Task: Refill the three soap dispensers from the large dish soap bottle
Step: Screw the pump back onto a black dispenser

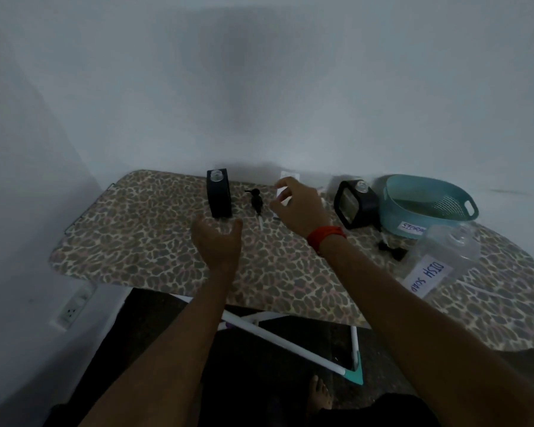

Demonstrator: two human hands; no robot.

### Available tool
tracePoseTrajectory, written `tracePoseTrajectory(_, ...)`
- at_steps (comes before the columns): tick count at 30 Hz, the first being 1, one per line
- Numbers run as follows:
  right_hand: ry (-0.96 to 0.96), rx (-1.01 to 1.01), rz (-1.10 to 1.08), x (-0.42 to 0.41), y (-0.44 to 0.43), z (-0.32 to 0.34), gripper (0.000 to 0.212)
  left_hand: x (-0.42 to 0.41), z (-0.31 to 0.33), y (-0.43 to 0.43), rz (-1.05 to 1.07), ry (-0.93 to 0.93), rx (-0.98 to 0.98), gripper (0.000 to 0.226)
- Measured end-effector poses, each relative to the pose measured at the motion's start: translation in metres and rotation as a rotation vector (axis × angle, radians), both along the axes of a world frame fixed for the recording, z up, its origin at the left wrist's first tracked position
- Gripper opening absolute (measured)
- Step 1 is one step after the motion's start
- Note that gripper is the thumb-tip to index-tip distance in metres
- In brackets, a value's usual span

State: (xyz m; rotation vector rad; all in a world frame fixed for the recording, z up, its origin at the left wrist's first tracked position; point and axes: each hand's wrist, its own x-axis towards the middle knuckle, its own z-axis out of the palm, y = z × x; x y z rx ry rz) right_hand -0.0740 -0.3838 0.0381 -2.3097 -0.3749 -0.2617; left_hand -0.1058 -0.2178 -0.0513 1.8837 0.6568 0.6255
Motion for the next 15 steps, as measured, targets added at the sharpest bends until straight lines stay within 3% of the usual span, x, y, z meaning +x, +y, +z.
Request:
tracePoseTrajectory(3,0.038,0.021,-0.010,0.004,0.031,-0.010,0.030,0.036,0.007,0.021,-0.043,0.145,-0.087,0.112)
tracePoseTrajectory(6,0.067,0.063,-0.073,0.015,0.052,-0.019,0.025,0.069,0.003,0.031,-0.068,0.189,-0.123,0.115)
tracePoseTrajectory(11,0.132,0.034,-0.114,0.040,0.066,-0.030,0.022,0.099,-0.006,0.026,-0.030,0.026,-0.113,0.077)
tracePoseTrajectory(15,0.179,-0.074,-0.099,0.062,0.072,-0.034,0.026,0.100,-0.013,0.029,-0.010,-0.018,-0.153,0.066)
